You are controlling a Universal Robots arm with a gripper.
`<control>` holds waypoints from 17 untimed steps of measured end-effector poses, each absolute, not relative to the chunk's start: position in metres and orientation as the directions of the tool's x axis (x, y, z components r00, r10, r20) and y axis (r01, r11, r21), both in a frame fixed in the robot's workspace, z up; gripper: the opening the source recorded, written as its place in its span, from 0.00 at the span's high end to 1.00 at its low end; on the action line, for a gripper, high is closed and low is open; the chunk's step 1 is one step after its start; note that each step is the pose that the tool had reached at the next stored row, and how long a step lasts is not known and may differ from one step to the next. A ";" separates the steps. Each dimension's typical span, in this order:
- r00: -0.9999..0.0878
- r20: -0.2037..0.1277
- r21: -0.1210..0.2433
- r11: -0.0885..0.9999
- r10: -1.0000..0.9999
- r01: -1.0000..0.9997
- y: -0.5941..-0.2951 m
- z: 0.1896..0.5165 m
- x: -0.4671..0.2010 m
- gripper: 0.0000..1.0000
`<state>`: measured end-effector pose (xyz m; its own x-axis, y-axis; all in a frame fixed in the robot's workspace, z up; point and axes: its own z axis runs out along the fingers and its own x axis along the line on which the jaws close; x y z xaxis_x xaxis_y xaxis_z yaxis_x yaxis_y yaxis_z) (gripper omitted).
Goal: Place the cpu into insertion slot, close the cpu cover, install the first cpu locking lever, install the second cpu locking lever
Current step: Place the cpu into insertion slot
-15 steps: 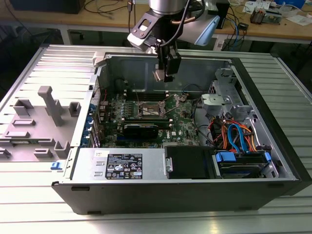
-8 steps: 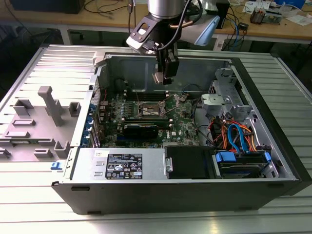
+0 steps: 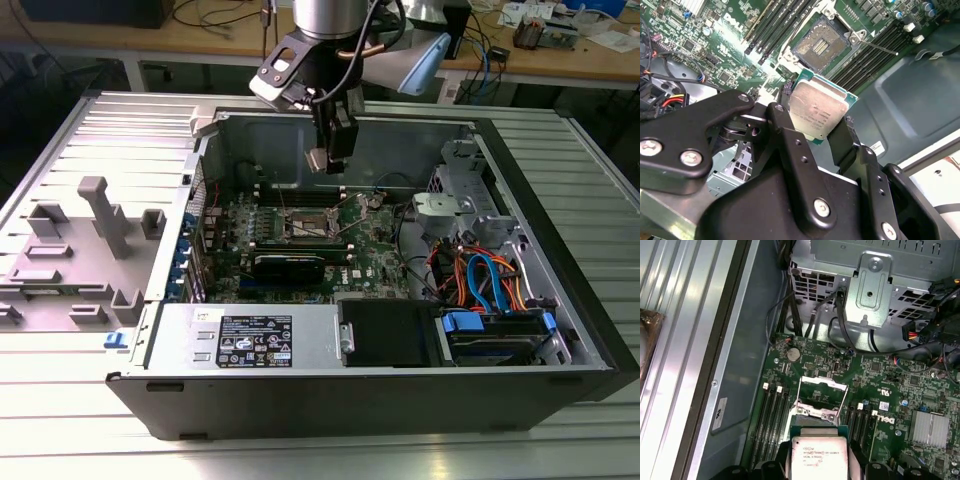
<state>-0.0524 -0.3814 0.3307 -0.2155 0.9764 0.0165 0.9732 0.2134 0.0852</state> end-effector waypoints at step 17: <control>-0.058 0.017 0.070 0.057 0.998 0.996 -0.381 0.322 -0.053 0.45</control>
